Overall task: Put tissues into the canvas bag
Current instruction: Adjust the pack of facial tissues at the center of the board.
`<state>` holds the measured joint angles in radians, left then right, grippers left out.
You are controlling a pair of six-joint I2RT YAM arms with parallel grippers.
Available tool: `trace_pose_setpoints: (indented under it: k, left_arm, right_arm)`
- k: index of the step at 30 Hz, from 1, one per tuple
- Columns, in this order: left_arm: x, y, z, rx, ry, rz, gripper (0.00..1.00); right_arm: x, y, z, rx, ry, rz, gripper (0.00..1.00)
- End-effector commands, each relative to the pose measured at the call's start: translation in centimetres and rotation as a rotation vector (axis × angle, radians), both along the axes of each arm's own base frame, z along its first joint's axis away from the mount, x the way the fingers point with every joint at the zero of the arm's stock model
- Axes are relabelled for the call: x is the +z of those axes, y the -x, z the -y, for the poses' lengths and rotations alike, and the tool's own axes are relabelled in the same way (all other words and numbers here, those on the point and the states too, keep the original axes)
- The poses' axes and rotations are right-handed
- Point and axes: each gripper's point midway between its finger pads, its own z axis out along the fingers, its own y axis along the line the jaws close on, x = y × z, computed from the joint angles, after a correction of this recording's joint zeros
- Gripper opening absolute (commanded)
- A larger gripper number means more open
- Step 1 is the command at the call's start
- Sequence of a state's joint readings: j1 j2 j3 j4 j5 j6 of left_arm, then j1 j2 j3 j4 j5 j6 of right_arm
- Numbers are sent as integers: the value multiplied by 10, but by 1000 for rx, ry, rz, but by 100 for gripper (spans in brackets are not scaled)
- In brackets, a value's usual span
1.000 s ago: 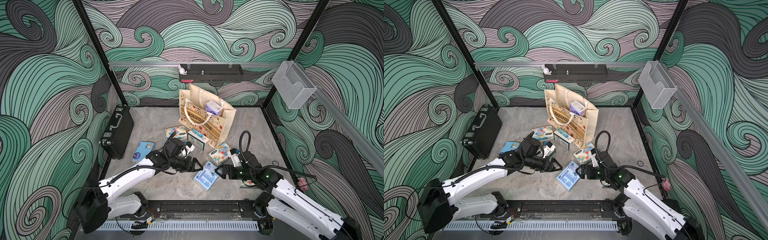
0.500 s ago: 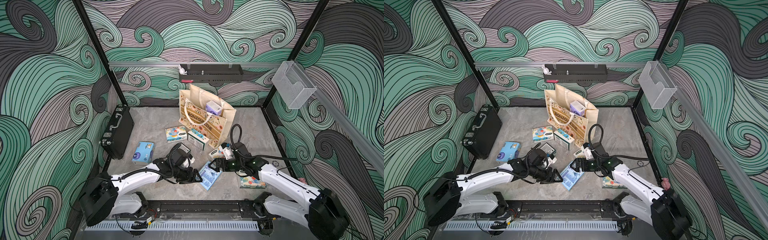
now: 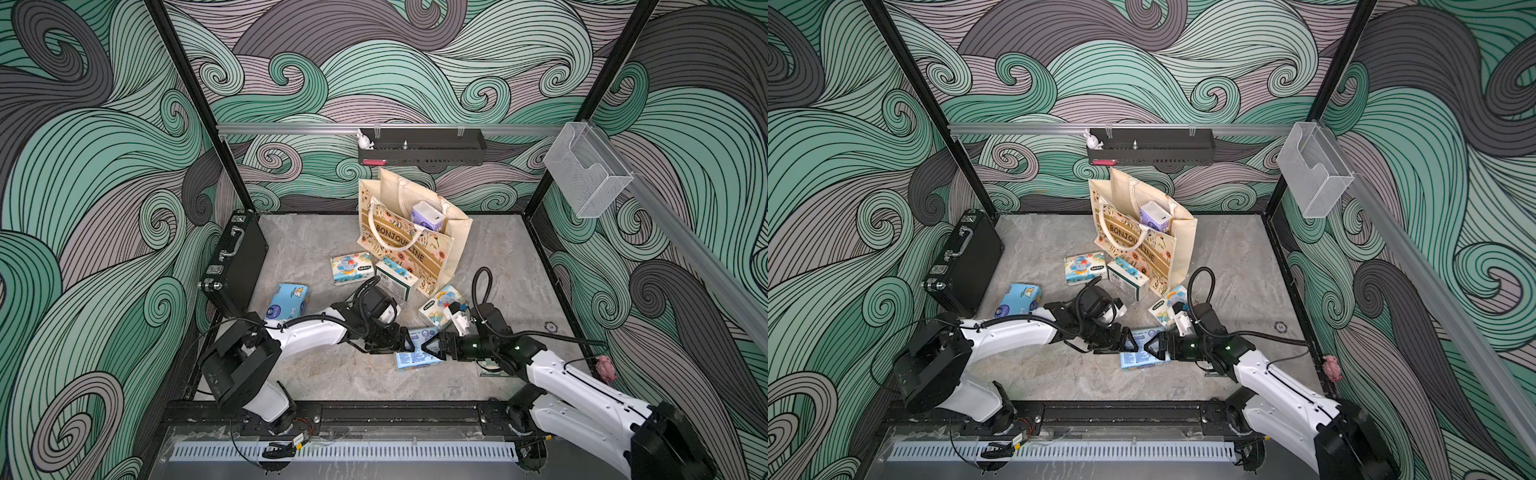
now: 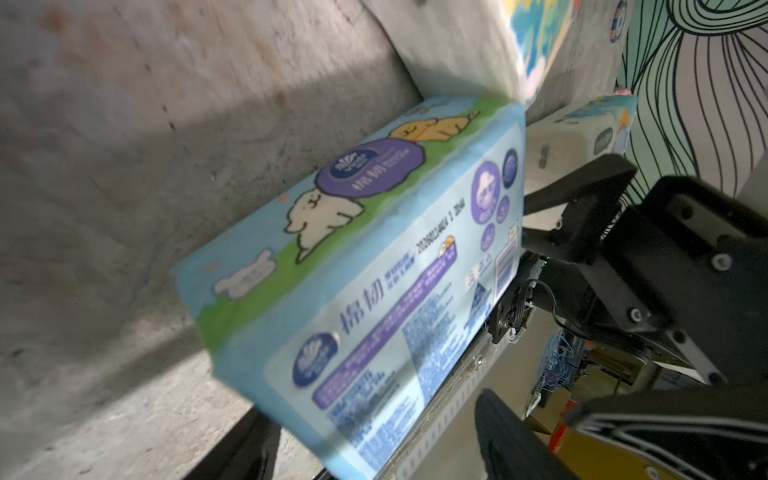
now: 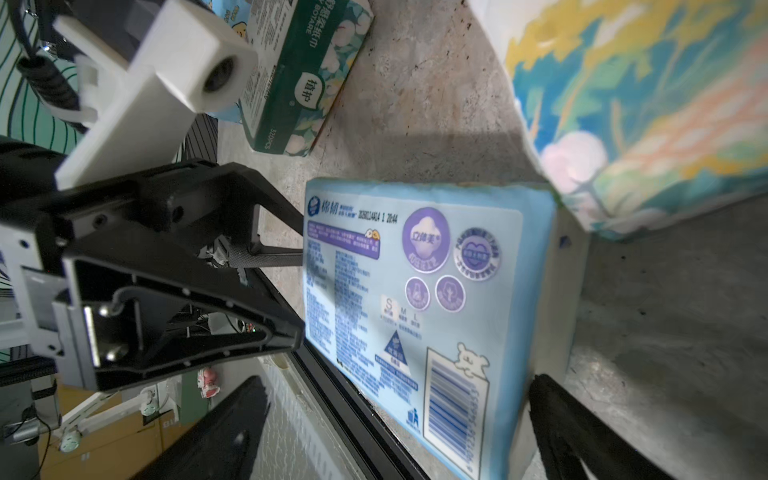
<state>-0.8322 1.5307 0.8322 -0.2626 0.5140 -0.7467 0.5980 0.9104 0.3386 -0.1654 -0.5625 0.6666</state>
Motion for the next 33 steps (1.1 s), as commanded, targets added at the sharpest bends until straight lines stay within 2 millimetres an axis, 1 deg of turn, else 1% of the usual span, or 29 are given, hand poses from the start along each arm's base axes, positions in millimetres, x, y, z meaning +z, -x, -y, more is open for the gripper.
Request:
trace_pose_setpoints:
  k: [1, 5, 9, 11, 14, 15, 18, 22, 25, 29, 33]
  left_arm:
    - [-2, -16, -10, -10, -80, 52, 76]
    - [-11, -23, -37, 37, -167, 39, 76]
    - [-18, -20, -61, 75, -209, 11, 76]
    - [-21, -16, -67, 85, -206, 10, 72]
    - [-24, -10, -71, 87, -204, 4, 65]
    - [-24, -9, -70, 86, -197, 2, 60]
    - [-21, -9, -68, 88, -178, 3, 60]
    - [-16, -13, -63, 83, -155, 17, 60]
    - [-10, -19, -55, 75, -133, 25, 60]
    - [-3, -28, -45, 67, -110, 43, 60]
    - [-1, -34, -41, 62, -110, 53, 60]
  right_arm:
    - [10, 7, -12, 12, -74, -13, 97]
    - [15, 12, -22, 30, -93, -8, 97]
    - [19, 16, -34, 69, -100, 8, 98]
    - [20, 16, -39, 92, -97, 13, 99]
    - [19, 13, -37, 100, -64, 33, 99]
    - [20, 12, -36, 99, -54, 43, 99]
    - [19, 8, -29, 75, -16, 69, 99]
    - [12, 6, -18, 29, 1, 78, 99]
    - [7, 2, -12, 4, 0, 63, 99]
    - [5, -2, -11, -24, -21, 45, 99]
    - [4, -3, -10, -34, -23, 41, 99]
